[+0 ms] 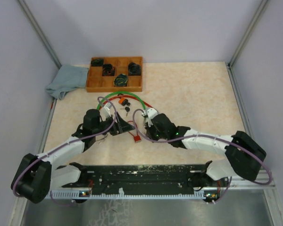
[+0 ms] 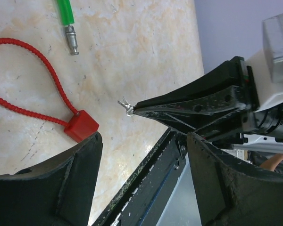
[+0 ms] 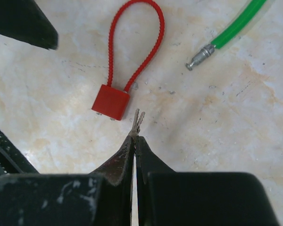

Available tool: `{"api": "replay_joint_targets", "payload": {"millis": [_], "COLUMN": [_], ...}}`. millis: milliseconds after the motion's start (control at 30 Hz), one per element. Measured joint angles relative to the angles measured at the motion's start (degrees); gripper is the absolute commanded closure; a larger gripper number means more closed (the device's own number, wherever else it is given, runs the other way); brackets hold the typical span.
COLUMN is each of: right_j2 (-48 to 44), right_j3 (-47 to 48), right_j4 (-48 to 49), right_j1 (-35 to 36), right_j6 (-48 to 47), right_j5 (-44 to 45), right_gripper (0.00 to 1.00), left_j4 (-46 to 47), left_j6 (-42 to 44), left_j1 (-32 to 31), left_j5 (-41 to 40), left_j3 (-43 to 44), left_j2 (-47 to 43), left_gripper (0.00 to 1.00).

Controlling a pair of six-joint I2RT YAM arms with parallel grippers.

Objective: Unlock with the key

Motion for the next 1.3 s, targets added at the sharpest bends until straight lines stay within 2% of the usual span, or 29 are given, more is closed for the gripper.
{"api": "replay_joint_targets", "payload": {"millis": [333,667,800,967,1300], "right_j2": [-13.0,-14.2,-14.7,-14.9,-14.8], "right_j3": [-11.6,-15.7,-16.6,-16.8,-16.8], "right_j4": [20.6,34.8,37.7,39.7,40.2], "right_j1": [0.0,0.0,0.0,0.0,0.0], "right_j6": [5.6,12.0,13.5,14.3,14.6], "right_j5": [-1.5,-4.4,-5.0,-5.6,-6.7], "right_gripper": [1.00,1.00,1.00,1.00,1.00], "left_j4": [7.9,18.2,20.1,21.5,23.5], "left_j6": [-4.9,-10.3,-11.7,-12.6,-13.4], "left_j1": [-1.6,-2.6,-2.7,-3.1,-3.6], "left_j5": [1.0,1.2,1.2,1.2,1.2], "left_j3": [-0.8,-2.7,-2.7,-2.7,-2.7], "left_j2": [0.3,0.8,1.4,2.1,3.3], "left_gripper": [0.33,0.44,0.48,0.59,0.72]}}
